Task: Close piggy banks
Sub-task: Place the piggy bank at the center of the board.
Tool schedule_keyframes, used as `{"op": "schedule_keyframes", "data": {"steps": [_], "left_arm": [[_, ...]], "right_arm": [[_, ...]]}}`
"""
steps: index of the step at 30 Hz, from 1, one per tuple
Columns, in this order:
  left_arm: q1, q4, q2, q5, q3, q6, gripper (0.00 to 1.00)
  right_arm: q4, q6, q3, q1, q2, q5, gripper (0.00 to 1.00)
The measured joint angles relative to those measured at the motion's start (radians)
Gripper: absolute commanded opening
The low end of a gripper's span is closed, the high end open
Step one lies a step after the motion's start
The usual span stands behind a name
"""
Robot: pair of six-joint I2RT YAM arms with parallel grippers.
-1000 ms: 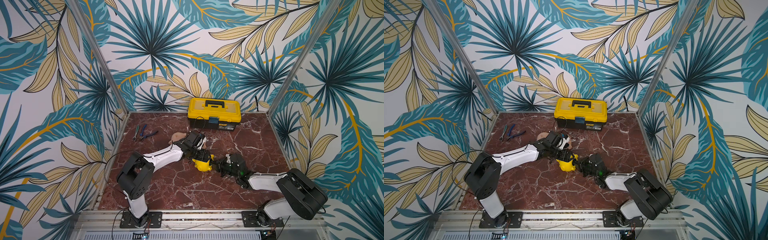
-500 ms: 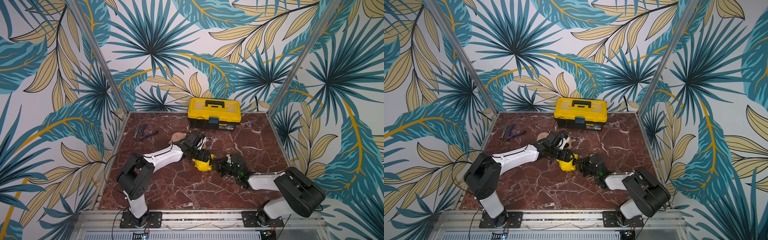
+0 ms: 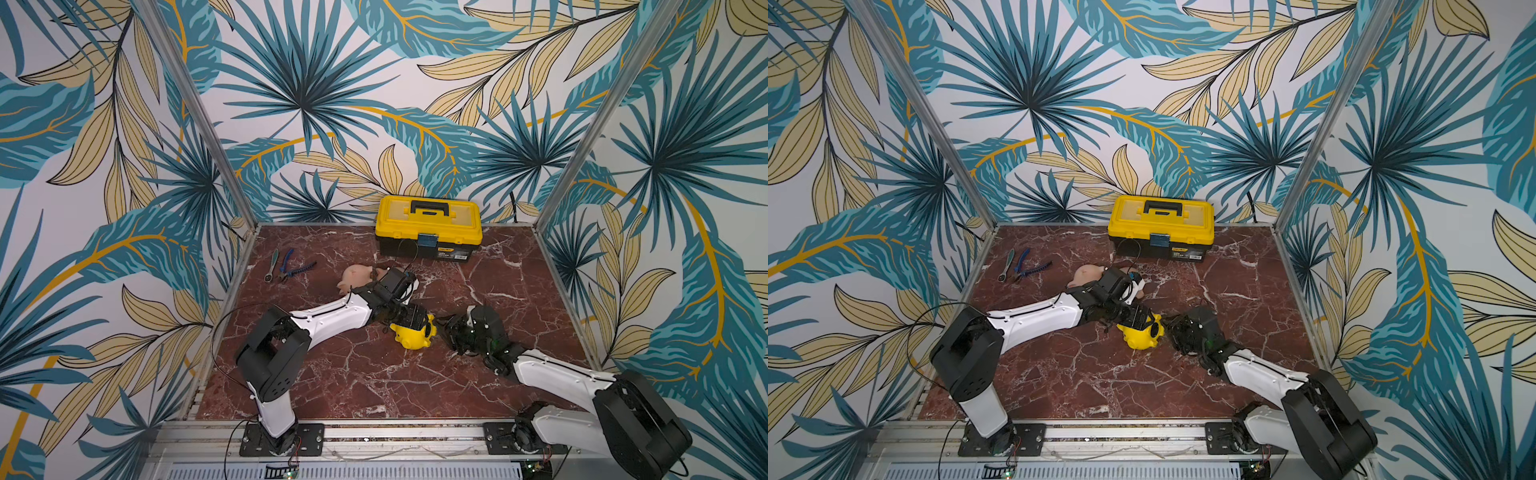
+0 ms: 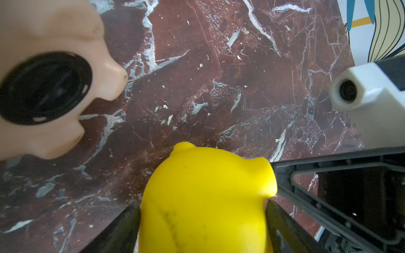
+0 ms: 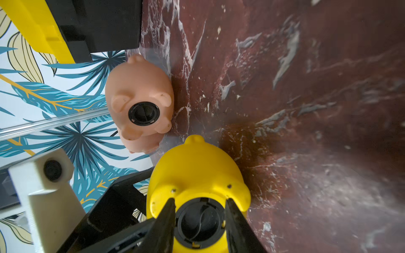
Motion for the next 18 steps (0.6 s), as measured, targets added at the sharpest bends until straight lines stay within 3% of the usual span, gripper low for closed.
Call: {"op": "schedule_keyframes", "data": {"steps": [8,12,18], "left_arm": [[-0.045,-0.016,0.011,-0.068,0.027,-0.066,0.87],[-0.063,-0.047,0.037,-0.1,0.062,-0.086,1.0],[-0.092,-0.144,0.069,-0.142,0.122,-0.084,1.0]], "right_arm": [[-0.177,-0.095,0.0,-0.067,-0.141,0.029,0.39],[-0.266,-0.142,0.0,-0.109,-0.215,0.037,0.39],[-0.339,-0.188,0.0,-0.141,-0.245,0.039,0.39]]}}
